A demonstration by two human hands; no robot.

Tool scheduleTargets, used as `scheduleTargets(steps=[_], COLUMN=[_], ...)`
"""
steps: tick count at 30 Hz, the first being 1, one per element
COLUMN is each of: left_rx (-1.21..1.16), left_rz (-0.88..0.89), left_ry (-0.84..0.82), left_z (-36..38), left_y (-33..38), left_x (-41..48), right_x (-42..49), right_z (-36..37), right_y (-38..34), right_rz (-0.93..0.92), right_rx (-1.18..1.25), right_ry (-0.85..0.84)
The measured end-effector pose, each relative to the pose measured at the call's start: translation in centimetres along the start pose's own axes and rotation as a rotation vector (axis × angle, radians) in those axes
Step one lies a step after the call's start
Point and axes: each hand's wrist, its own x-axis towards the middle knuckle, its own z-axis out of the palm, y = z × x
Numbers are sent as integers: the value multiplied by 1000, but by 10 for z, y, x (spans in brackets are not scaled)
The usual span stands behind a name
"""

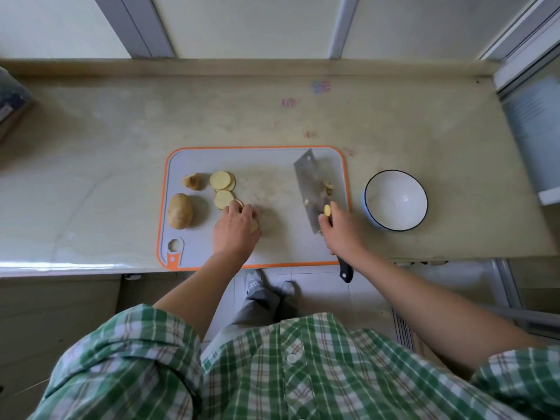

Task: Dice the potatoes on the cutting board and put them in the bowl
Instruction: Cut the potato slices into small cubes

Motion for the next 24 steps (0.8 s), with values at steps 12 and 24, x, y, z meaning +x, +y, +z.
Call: scheduleTargets(steps=[12, 24], left_rx=[-114, -1081], left_rz=[-14, -194], left_ry=[56, -226], left_z=[3, -26], left_y=[10, 90], left_x=[3, 24], right_x=[-10, -27], right_z=[-12, 0], right_y=[18, -12], right_rz=[-41, -327], right_rx=[-28, -181], right_ry=[3, 70])
